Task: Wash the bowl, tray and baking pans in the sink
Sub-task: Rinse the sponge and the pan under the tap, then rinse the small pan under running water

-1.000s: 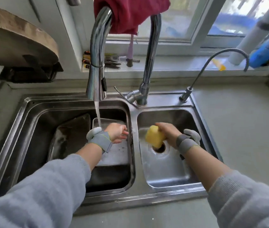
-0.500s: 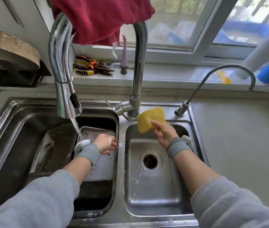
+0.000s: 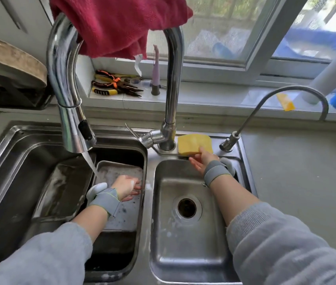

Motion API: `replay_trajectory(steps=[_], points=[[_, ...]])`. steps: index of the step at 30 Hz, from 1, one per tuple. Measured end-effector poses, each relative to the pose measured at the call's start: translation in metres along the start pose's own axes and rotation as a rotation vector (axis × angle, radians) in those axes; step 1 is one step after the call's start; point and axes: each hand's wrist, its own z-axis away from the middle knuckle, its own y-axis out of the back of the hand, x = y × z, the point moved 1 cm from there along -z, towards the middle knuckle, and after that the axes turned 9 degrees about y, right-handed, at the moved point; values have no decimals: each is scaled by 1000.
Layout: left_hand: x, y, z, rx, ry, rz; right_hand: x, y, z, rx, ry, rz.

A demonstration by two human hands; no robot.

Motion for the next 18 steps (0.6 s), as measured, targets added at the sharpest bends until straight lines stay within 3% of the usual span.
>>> replay_trajectory(steps=[5, 8, 12, 15, 18], points=[[-9, 14, 5, 48, -21, 24, 10, -2, 18, -134, 25, 370], [-12, 31, 9, 111, -41, 36, 34, -17, 37, -177, 208, 569], [-9, 70, 20, 101, -87, 146, 74, -80, 80, -519, 383, 703], [-14, 103, 24, 191, -188, 68, 108, -134, 107, -714, 395, 815], [-31, 120, 24, 313, -249, -172, 127, -163, 115, -744, 361, 826]])
